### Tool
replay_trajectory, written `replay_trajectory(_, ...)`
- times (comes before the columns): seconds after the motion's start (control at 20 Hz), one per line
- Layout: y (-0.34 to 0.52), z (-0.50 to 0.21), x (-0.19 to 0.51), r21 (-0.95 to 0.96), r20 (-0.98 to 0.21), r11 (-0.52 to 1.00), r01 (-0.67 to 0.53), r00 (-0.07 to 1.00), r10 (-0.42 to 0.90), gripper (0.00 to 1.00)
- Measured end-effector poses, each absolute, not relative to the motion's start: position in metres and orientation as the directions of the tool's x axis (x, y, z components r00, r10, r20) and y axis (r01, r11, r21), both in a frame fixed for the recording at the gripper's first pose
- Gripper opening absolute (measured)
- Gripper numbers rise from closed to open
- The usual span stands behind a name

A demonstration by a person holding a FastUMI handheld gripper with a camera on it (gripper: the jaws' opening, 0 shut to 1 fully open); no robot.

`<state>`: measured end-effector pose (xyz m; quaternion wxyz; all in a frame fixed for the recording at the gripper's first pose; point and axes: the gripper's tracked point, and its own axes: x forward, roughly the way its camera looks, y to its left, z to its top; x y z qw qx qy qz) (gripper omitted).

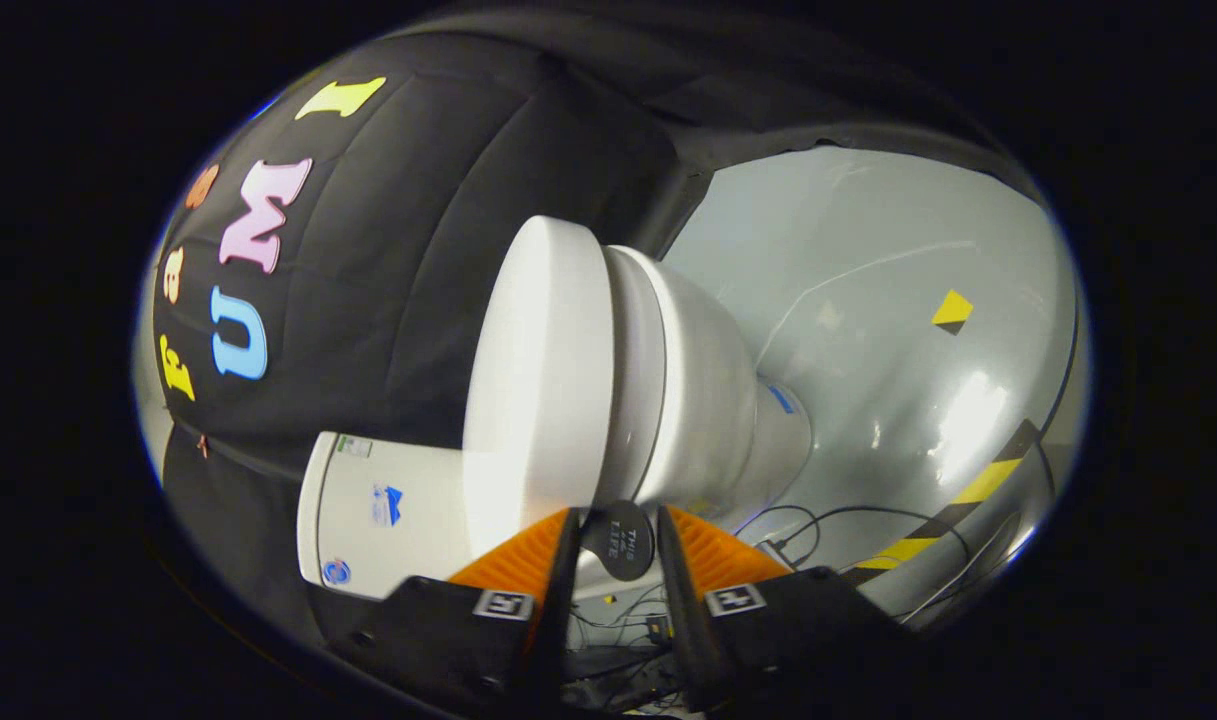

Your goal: Open the toilet lid.

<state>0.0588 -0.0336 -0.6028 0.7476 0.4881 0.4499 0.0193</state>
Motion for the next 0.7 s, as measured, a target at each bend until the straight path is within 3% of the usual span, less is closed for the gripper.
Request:
replay_trajectory(0.1, -0.040, -0.598, 0.060, 0.762, -0.644, 0.477, 0.438, 0.591, 0.486, 0.27)
replay_trajectory(0.2, -0.034, -0.595, 0.052, 0.771, -0.635, 0.453, 0.447, 0.583, 0.507, 0.14)
replay_trajectory(0.35, -0.029, -0.589, 0.057, 0.754, -0.652, 0.490, 0.437, 0.582, 0.485, 0.05)
replay_trajectory(0.7, -0.022, -0.537, 0.065, 0.646, -0.727, 0.645, 0.407, 0.587, 0.357, 0.05)
